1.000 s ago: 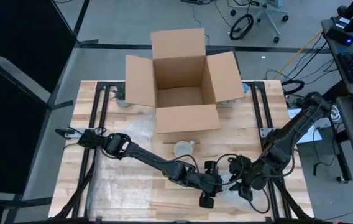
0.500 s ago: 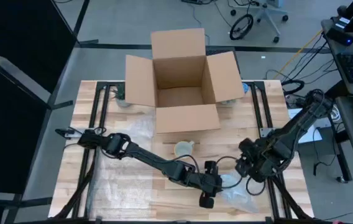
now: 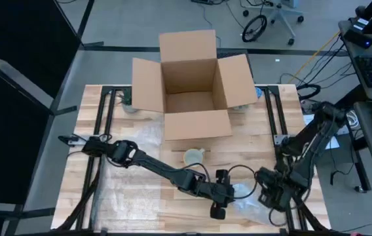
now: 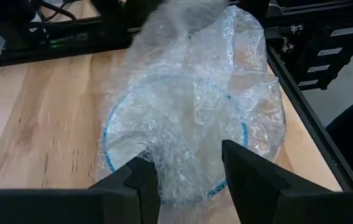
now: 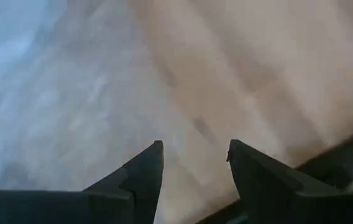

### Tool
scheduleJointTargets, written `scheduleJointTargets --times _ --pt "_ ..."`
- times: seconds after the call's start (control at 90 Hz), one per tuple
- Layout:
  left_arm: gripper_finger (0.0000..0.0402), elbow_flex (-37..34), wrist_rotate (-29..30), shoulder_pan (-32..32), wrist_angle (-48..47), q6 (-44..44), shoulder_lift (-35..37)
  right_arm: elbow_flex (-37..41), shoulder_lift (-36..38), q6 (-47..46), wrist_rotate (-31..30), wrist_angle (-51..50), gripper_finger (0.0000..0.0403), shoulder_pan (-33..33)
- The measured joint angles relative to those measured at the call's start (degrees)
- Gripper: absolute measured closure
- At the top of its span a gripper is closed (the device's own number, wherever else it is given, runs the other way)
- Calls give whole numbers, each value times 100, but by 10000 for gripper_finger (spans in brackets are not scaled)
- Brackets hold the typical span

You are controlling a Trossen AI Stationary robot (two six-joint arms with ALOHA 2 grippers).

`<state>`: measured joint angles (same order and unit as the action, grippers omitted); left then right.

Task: Wrap mug
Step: Wrap the red mug with bubble wrap

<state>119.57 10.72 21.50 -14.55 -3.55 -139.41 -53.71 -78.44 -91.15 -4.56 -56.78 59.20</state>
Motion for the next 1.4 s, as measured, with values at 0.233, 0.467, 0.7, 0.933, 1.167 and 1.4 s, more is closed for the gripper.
scheduleJointTargets --times 0.233,0.467,0.7,0.933,1.167,1.4 --pt "256 0 0 0 17 -11 -2 0 222 387 -1038 1005 236 166" --pt "256 0 -2 0 35 -17 -2 0 195 802 -2560 1130 236 -151" --pt "256 0 -7 4 20 -63 -9 -9 -328 1812 -2544 1712 236 -772" --pt "256 0 -36 4 35 -81 -9 -24 -847 1811 -2023 1748 236 -1015" --pt "256 0 -31 4 44 -57 -9 -18 -874 1659 -1940 1725 236 -1043" --pt "256 0 -26 4 42 -55 -9 -10 -883 1534 -1923 1724 222 -1041"
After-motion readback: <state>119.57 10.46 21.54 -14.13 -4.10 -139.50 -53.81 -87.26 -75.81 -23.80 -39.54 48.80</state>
